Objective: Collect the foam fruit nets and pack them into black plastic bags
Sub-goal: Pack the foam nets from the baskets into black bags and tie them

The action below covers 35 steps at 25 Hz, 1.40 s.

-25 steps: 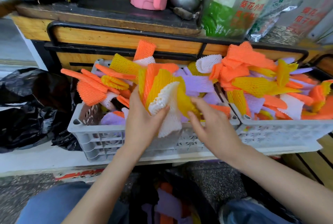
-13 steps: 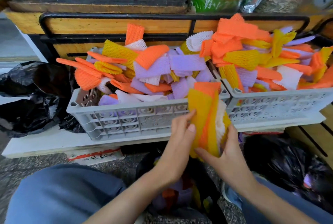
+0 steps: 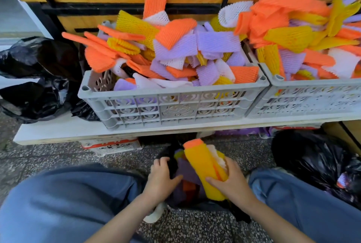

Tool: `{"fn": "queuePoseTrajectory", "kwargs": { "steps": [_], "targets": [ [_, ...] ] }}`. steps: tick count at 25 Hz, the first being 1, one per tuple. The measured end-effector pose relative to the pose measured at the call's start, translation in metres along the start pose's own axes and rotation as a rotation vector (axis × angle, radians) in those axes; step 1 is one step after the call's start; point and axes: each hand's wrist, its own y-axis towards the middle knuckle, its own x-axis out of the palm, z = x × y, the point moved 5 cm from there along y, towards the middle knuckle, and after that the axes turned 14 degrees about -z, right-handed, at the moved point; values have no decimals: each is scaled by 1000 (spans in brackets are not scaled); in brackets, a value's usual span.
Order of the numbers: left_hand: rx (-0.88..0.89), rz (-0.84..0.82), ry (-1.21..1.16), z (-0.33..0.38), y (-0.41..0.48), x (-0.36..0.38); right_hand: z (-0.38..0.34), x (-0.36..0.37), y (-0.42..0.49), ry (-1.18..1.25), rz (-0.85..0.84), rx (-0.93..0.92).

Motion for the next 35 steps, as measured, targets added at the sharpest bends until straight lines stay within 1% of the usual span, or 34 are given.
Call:
{"fn": "queuePoseTrajectory", "kwargs": {
  "steps": [1, 2, 4, 6, 7, 9, 11, 12, 14, 15, 16, 17, 18, 19, 20, 22, 24, 26, 27, 28, 30, 31, 32, 34, 35],
  "targets": [
    [-37, -47, -47, -8, 4, 3, 3, 9, 5, -17, -70, 6],
    [-39, -48, -112, -11, 8, 4, 7, 18, 10, -13, -133, 10],
    [-9, 20, -229, -14, 12, 3, 13, 33, 19, -17, -243, 33],
    [1, 119, -407, -20, 14, -3, 16, 37, 29, -80, -296, 49],
    [4, 161, -499, -25, 16, -7, 15, 35, 35, -137, -318, 57],
    [12, 211, -658, -29, 17, -16, 12, 27, 47, -363, -395, 79],
    [-1, 222, -821, -33, 21, -21, 16, 15, 61, -581, -423, 157],
    [-6, 222, -885, -32, 22, -24, 17, 5, 69, -638, -367, 212],
    [8, 220, -949, -27, 23, -26, 8, -20, 77, -670, -141, 300],
    [21, 217, -967, -24, 22, -26, -1, -31, 79, -649, -37, 314],
    [29, 216, -980, -22, 22, -26, -11, -38, 79, -595, 22, 286],
    [33, 214, -996, -21, 22, -26, -21, -38, 78, -518, 29, 222],
    [34, 211, -1008, -21, 23, -26, -32, -35, 74, -445, -8, 139],
    [28, 211, -1017, -21, 24, -27, -43, -28, 68, -385, -82, 59],
    [18, 220, -1017, -22, 25, -28, -53, -18, 59, -345, -186, 5],
    [0, 256, -1022, -25, 26, -30, -59, 3, 48, -268, -398, -45],
    [-11, 285, -1026, -26, 26, -32, -48, 12, 55, -225, -509, 2],
    [-16, 294, -1023, -26, 24, -31, -30, 12, 76, -348, -535, 83],
    [-17, 287, -1025, -26, 23, -31, -23, 9, 90, -439, -485, 112],
    [-15, 278, -1035, -26, 24, -30, -20, 3, 102, -515, -380, 139],
    [-15, 257, -1056, -26, 26, -28, -21, -11, 116, -561, -58, 202],
    [-22, 251, -1062, -26, 27, -27, -24, -11, 117, -591, 75, 213],
    [-26, 250, -1064, -26, 28, -26, -30, -3, 117, -649, 147, 201],
    [-19, 252, -1057, -25, 29, -28, -31, 27, 115, -716, 139, 145],
    [-12, 254, -1053, -24, 29, -30, -29, 46, 115, -718, 87, 106]
  ]
}}
